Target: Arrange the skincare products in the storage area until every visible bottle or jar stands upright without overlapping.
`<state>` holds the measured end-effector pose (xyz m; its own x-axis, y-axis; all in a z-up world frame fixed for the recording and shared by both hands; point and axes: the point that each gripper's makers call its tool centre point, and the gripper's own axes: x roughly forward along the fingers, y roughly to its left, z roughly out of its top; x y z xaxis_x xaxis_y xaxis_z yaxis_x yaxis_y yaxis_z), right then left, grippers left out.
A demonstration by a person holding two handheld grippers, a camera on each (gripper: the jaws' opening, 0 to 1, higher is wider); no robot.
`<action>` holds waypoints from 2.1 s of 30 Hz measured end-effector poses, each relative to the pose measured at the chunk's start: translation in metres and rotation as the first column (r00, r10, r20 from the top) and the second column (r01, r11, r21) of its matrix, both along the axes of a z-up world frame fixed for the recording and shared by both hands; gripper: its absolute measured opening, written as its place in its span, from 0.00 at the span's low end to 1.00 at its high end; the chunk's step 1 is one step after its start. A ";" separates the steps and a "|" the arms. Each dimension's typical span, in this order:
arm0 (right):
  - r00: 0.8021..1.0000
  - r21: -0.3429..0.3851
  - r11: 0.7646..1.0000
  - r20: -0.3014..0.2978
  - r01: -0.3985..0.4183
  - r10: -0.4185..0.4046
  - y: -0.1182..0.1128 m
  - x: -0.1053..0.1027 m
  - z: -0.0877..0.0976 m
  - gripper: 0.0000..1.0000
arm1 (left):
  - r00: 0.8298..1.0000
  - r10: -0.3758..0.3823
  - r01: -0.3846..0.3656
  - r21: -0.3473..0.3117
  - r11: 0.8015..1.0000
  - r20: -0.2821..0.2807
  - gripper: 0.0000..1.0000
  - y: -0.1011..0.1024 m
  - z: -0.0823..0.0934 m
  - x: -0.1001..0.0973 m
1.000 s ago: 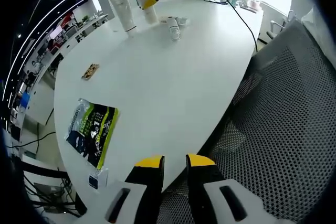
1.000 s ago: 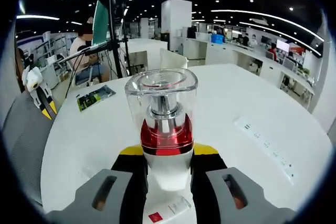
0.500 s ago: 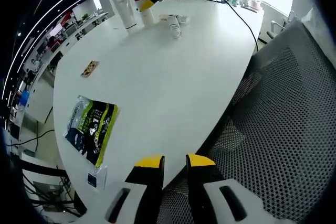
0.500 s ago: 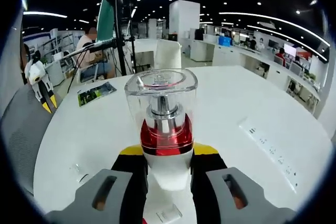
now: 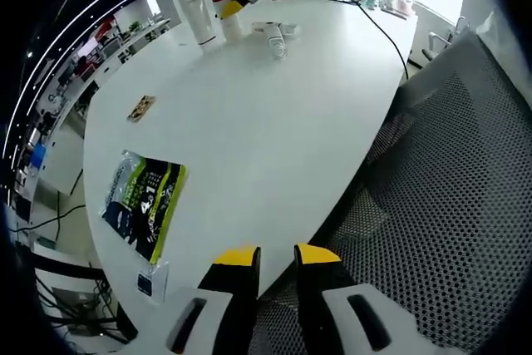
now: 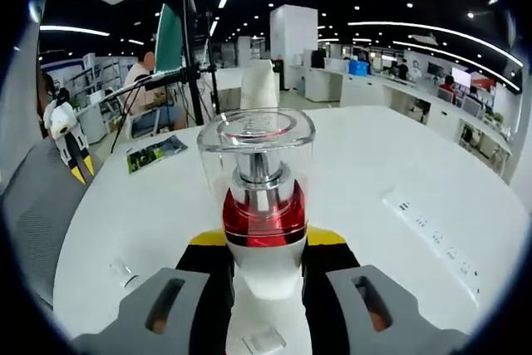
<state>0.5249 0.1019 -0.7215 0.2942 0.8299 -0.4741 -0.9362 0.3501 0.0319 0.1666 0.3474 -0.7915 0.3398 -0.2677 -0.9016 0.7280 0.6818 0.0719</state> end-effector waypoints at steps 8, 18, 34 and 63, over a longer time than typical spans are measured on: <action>0.988 -0.035 0.987 0.006 -0.156 0.156 0.008 -0.008 0.002 0.29 | 1.000 0.000 0.000 0.002 1.000 -0.004 0.17 0.000 -0.001 0.000; 0.969 -0.058 0.967 -0.021 -0.247 0.246 0.015 -0.016 0.004 0.28 | 1.000 0.009 -0.009 0.005 1.000 -0.005 0.17 0.002 -0.002 0.000; 0.964 -0.037 0.963 -0.016 -0.267 0.266 0.020 -0.007 0.001 0.28 | 1.000 0.014 -0.014 0.010 1.000 -0.010 0.17 0.003 -0.003 0.000; 0.881 -0.033 0.901 -0.201 0.432 -0.429 -0.061 -0.014 -0.005 0.35 | 1.000 0.003 -0.003 0.014 1.000 -0.008 0.17 0.003 -0.003 -0.001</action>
